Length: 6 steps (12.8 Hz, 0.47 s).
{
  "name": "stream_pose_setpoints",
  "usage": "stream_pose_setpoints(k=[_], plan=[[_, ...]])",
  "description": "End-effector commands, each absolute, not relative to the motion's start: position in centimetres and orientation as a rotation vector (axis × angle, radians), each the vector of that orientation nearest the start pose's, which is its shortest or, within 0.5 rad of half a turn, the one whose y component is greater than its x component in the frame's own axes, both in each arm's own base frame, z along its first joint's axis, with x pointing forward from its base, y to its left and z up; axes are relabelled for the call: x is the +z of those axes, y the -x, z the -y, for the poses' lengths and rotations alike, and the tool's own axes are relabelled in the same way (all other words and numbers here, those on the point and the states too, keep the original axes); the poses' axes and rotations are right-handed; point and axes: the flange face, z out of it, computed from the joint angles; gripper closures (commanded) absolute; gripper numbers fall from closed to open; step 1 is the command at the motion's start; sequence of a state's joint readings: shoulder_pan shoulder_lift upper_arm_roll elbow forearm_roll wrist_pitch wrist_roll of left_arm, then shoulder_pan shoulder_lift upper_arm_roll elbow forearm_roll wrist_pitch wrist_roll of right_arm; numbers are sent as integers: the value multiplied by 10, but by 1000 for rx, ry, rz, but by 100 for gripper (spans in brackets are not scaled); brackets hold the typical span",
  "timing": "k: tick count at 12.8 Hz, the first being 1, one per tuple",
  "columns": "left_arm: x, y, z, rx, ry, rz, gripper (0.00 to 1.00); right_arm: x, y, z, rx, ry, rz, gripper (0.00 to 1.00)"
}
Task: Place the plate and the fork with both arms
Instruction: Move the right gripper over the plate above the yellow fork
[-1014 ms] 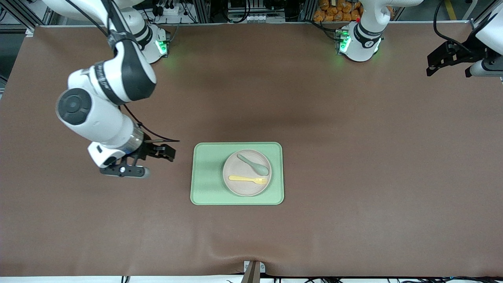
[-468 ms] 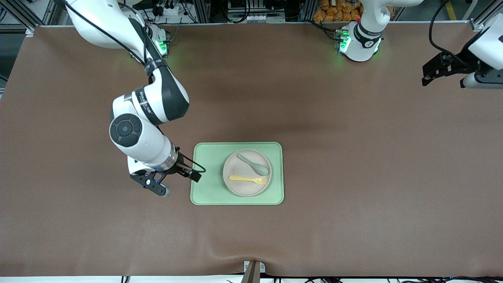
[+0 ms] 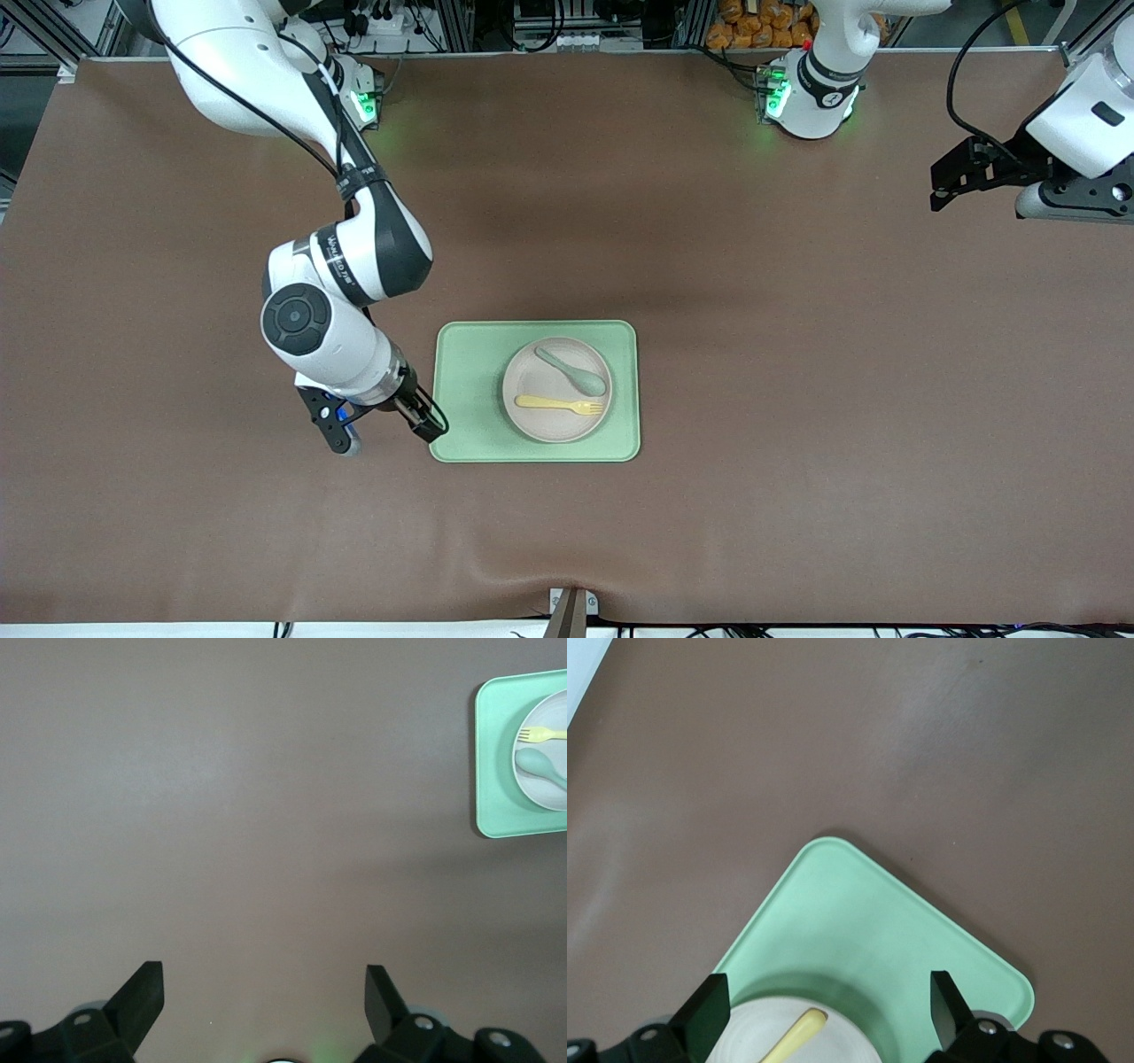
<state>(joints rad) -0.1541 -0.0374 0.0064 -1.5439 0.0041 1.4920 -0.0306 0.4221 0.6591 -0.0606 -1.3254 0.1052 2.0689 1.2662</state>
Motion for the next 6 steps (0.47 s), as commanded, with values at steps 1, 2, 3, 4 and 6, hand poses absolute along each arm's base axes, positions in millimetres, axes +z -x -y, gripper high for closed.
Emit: stream_pose_setpoints(k=[1, 2, 3, 4, 6], plan=[[659, -529, 76, 1, 3140, -198, 0, 358, -697, -265, -17, 2632, -1494, 0], [659, -529, 74, 1, 3142, -194, 0, 352, -700, -260, -7, 2591, -1573, 0], [659, -529, 74, 1, 3143, -194, 0, 346, -702, -255, 3, 2558, -1637, 0], [659, -529, 74, 1, 3143, -194, 0, 339, -704, -251, 10, 2518, -1708, 0], [659, -529, 74, -1, 3147, -190, 0, 333, -708, -252, -10, 2413, -1817, 0]])
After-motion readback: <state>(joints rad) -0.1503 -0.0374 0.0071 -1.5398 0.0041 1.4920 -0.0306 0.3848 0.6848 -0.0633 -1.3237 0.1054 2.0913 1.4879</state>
